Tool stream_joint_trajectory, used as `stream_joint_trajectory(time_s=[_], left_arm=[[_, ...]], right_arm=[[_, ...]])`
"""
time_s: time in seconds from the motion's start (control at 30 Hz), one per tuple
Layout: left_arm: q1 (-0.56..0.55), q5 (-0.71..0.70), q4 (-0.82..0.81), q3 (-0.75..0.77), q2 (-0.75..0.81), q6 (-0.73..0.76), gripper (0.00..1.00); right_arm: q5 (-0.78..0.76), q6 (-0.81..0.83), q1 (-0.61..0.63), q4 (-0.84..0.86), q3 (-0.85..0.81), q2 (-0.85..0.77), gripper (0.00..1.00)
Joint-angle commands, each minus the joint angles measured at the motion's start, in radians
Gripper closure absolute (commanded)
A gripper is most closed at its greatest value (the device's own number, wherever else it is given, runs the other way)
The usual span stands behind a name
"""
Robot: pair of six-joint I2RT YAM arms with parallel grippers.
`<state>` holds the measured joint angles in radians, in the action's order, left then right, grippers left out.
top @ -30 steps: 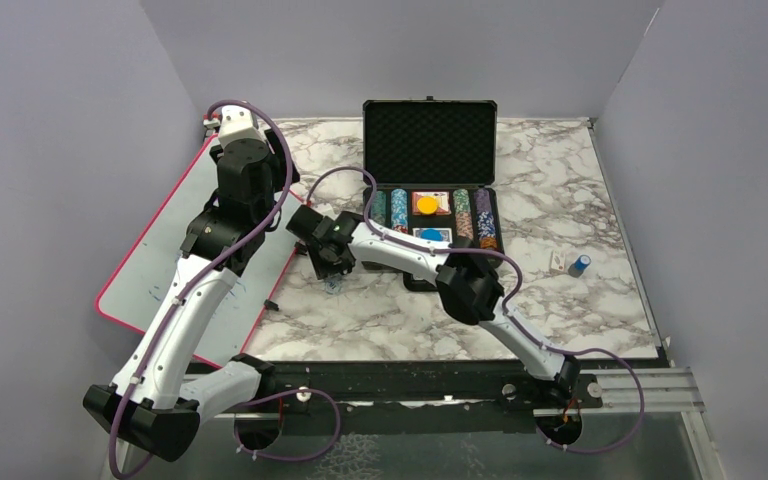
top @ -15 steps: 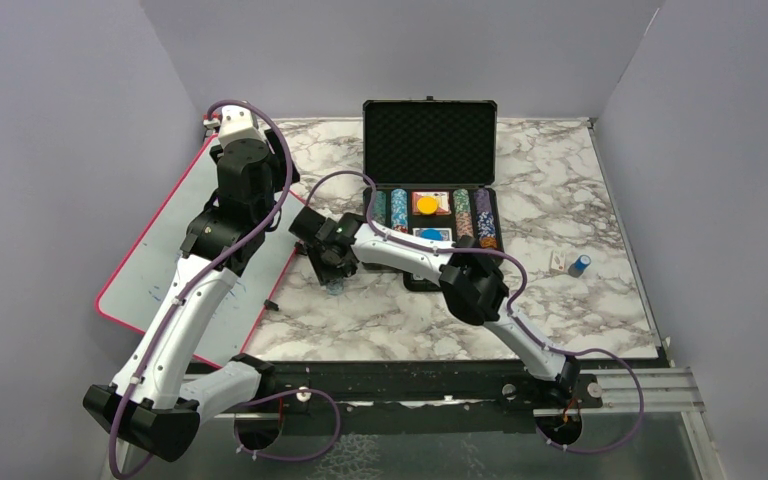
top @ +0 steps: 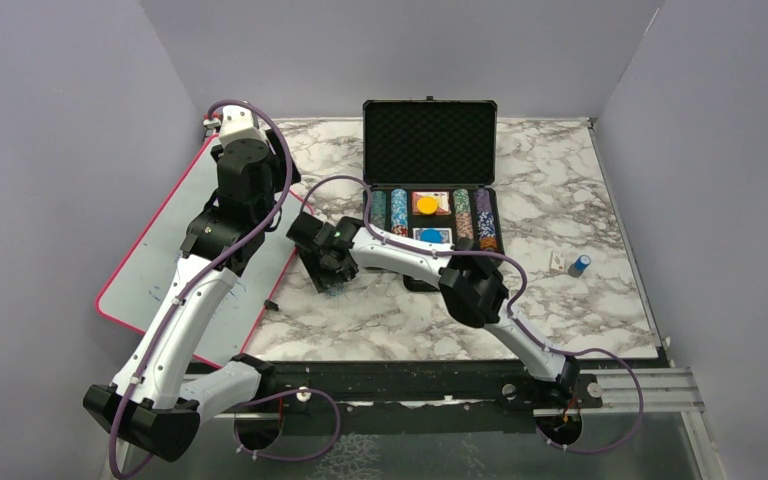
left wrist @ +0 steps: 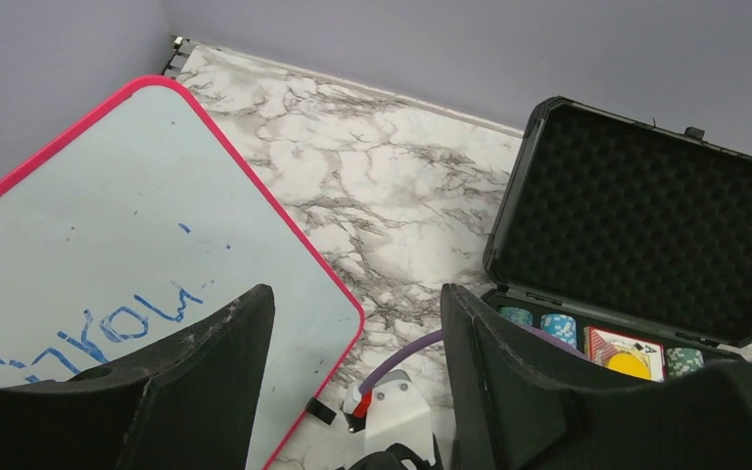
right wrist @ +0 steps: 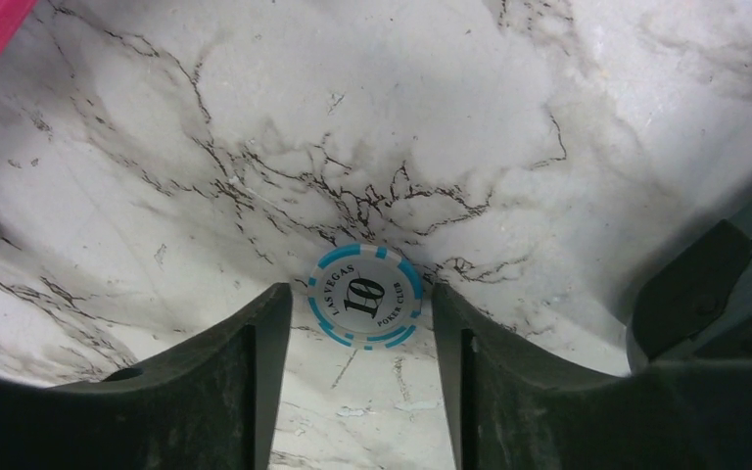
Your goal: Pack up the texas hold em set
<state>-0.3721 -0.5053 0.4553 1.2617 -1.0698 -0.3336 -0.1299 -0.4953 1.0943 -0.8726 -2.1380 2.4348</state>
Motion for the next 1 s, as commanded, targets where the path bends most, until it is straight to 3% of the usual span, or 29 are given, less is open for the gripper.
stream_joint_trajectory(time_s=[0.0,0.17,0.37,0.47,0.7,0.97], left_arm=[[0.009,0.022,-0.009,-0.009,0.002,-0.005,0.34],[0.01,0.026,-0.01,-0.009,0.001,-0.007,0.34],[0.012,0.04,-0.009,-0.009,-0.006,-0.013,0.34],[0.011,0.042,-0.009,-0.007,-0.007,-0.012,0.34],[0.011,0.04,-0.009,-0.013,-0.001,-0.008,0.34],[0.012,0.053,-0.017,-0.013,-0.012,-0.012,0.34]], right_arm=[[0.006,0.016,0.009,-0.023,0.0,-0.041,0.39],[-0.04,0.001,0.009,-0.025,-0.025,-0.01,0.31],[-0.131,-0.009,0.009,0.011,-0.061,0.033,0.31],[-0.152,0.0,0.008,0.006,-0.092,0.06,0.36],[-0.105,-0.015,0.007,-0.053,-0.057,0.055,0.58],[0.012,0.007,0.007,-0.05,0.054,-0.016,0.58]])
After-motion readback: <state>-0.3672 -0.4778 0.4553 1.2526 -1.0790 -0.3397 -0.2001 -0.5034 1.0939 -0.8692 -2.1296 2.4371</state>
